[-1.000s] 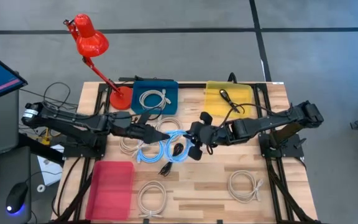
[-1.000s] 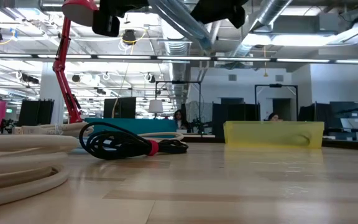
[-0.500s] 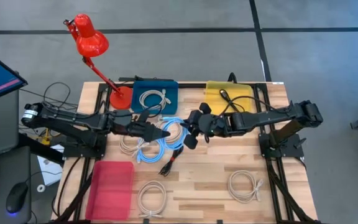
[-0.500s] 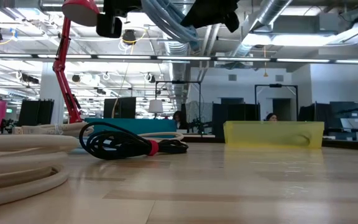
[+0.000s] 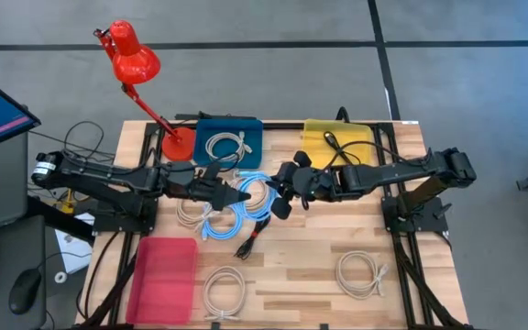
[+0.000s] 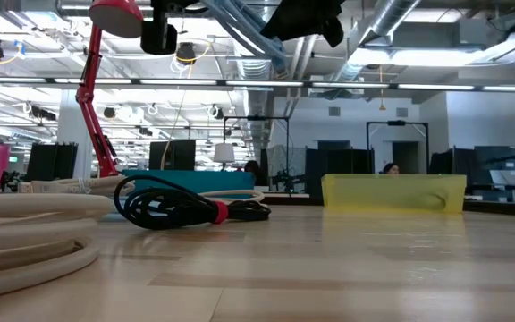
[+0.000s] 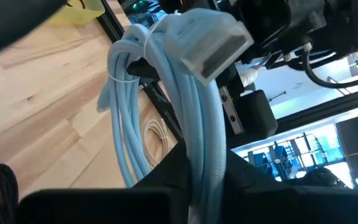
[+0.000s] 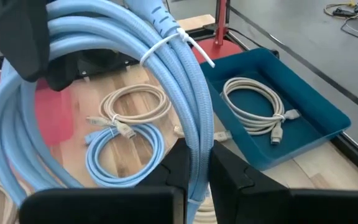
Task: Pick & Place USB Port
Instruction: Put the blue display cable into the red bin
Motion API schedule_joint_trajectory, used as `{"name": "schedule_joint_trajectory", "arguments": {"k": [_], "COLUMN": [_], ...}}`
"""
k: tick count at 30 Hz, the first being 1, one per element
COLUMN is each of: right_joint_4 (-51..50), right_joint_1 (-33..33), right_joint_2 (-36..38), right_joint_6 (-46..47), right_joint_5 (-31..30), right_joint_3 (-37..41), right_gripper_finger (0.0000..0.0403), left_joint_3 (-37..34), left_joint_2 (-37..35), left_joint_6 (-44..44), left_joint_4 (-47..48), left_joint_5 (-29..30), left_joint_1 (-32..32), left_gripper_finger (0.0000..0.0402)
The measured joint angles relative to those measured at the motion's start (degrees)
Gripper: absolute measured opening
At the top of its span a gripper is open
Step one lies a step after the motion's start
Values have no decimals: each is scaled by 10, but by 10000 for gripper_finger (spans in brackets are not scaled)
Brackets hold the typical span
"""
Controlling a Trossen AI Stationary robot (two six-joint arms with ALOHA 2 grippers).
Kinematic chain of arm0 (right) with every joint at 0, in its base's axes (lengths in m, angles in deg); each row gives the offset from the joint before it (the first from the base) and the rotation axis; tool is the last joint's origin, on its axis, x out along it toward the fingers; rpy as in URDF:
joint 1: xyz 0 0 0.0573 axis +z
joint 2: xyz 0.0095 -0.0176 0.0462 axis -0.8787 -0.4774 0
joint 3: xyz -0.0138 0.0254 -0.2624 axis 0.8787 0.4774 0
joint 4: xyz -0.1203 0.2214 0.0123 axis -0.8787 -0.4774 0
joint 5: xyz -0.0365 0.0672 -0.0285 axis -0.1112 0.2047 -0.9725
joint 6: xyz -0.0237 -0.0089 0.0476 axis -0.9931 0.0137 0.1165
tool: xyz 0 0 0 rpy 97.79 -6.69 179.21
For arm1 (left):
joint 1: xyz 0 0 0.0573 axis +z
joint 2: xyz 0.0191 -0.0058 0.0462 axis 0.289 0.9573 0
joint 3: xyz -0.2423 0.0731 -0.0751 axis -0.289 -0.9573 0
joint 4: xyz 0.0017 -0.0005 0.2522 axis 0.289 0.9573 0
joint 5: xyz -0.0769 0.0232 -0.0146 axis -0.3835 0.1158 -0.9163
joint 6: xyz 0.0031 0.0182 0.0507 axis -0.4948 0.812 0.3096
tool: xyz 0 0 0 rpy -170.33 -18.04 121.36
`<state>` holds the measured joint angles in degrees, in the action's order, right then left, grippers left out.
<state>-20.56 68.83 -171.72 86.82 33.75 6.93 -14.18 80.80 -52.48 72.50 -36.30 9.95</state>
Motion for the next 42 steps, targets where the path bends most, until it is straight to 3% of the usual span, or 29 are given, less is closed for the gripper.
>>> {"name": "schedule_joint_trajectory", "arguments": {"k": [3, 8, 15, 22, 30, 35, 42], "right_joint_4": [-3, -57, -219, -339, -414, -418, -424], "right_joint_1": [-1, -9, -13, -15, -15, -15, -18], "right_joint_2": [1, 24, 76, 140, 187, 195, 193], "right_joint_6": [-1, 1, -4, 14, 73, 93, 93], "right_joint_5": [44, 175, 202, 99, -15, -51, -56], "right_joint_3": [0, -12, -70, -69, -68, -65, -65], "right_gripper_finger": [74, 163, 240, 243, 222, 210, 195], "left_joint_3": [0, 0, 0, 0, 0, 0, 0], "left_joint_2": [0, -2, -43, -139, -196, -183, -153], "left_joint_6": [12, 25, 31, 18, -74, -153, -213], "left_joint_4": [3, 3, 31, 182, 324, 371, 402], "left_joint_5": [-10, -24, -32, -2, 43, -16, -86], "left_joint_1": [0, -2, -6, -51, -158, -232, -327], "left_gripper_finger": [35, 35, 34, 34, 33, 33, 33]}}
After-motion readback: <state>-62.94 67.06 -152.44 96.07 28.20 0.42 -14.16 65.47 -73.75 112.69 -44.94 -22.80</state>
